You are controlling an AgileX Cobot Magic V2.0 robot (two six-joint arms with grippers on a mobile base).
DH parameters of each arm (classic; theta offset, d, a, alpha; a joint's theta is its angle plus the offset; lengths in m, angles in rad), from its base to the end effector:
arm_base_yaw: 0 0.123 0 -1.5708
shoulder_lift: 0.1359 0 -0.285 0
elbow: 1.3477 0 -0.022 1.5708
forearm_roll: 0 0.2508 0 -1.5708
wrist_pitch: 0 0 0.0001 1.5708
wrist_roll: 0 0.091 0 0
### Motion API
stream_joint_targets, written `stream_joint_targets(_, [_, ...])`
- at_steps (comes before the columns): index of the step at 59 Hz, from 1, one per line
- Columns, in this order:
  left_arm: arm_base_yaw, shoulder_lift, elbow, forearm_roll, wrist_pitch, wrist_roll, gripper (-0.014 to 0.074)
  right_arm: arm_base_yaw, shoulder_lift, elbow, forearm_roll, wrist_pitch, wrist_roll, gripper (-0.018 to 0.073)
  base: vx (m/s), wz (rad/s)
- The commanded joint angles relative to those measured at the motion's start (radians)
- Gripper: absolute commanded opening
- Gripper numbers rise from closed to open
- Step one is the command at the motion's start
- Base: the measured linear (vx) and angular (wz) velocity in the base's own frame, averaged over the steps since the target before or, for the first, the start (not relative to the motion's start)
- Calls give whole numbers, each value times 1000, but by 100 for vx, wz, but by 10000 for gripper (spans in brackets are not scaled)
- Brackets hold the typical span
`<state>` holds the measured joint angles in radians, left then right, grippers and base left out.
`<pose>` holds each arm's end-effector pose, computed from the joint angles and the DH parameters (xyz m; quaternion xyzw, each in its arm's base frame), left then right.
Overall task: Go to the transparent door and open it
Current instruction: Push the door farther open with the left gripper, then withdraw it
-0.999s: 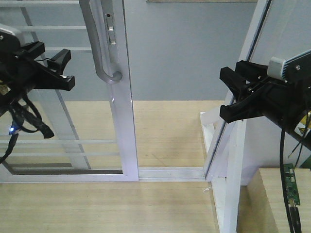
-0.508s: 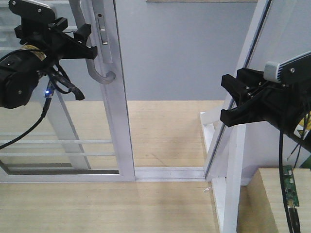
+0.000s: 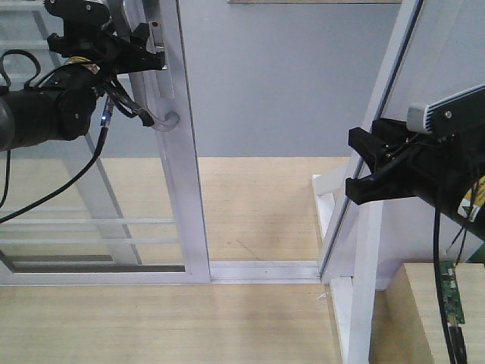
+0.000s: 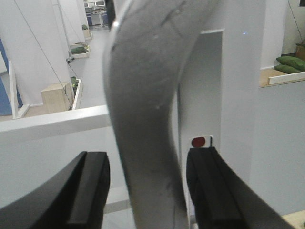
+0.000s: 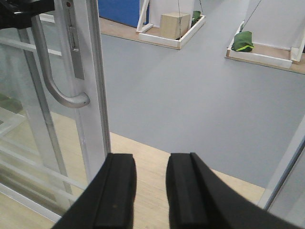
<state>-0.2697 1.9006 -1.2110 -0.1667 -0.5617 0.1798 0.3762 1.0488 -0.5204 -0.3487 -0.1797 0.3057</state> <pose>0.4240 -0.1089 0.2493 0.0807 0.7189 -0.0478 0.6887 0.1992 0.0846 0.2753 -0.1817 0.7753 0.1257 0.5917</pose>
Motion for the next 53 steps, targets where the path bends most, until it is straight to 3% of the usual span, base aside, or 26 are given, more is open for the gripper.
stream_joint_targets(1, [16, -55, -35, -86, -46, -3, 477, -6, -20, -29, -1, -72, -6, 265, 0, 0])
stream_joint_targets(7, [37, -69, -33, -170, 17, -3, 461, -6, -20, -29, -1, -72, -6, 265, 0, 0])
stream_joint_targets(16, [66, -121, -33, -166, 159, 50, 441, -6, -20, -29, -1, -72, -7, 265, 0, 0])
stream_joint_targets(23, [94, -149, -33, -166, 170, 108, 440, -6, -20, -29, -1, -72, -7, 265, 0, 0])
stream_joint_targets(43, [221, -172, -33, -166, 219, 117, 377, -6, -20, -29, -1, -72, -7, 265, 0, 0])
stream_joint_targets(53, [240, -219, -33, -166, 311, 133, 376, -6, -20, -29, -1, -72, -7, 263, 0, 0])
